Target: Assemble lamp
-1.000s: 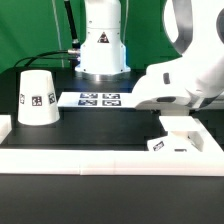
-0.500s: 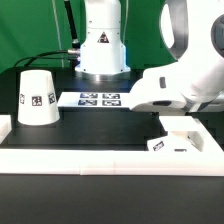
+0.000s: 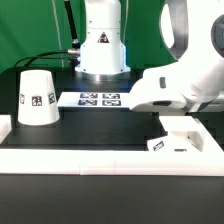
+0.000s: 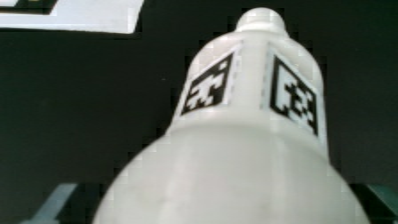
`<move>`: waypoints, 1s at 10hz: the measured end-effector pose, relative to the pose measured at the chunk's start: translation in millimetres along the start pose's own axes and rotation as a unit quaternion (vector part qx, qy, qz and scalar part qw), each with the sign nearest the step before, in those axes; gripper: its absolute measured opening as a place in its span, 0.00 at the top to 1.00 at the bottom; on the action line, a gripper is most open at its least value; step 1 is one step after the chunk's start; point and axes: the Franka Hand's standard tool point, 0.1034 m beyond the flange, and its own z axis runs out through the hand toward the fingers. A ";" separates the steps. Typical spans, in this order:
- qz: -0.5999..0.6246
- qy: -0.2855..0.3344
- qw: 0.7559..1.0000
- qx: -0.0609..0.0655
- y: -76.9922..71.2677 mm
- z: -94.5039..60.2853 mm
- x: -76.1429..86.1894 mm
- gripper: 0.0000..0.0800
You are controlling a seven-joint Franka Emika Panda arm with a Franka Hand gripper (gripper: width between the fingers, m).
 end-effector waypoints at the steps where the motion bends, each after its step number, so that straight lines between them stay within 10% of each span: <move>1: -0.039 0.001 0.999 -0.002 1.8 -8.8 -4.4 0.28; 6: -0.067 0.035 0.997 0.005 11.2 -56.5 -29.7 0.28; 10: -0.071 0.121 0.990 0.006 12.7 -55.3 -15.4 0.28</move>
Offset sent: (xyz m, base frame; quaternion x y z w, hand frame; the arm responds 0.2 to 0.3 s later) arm 0.0049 -0.0070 0.0434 0.0146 -0.0125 -0.0440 0.9988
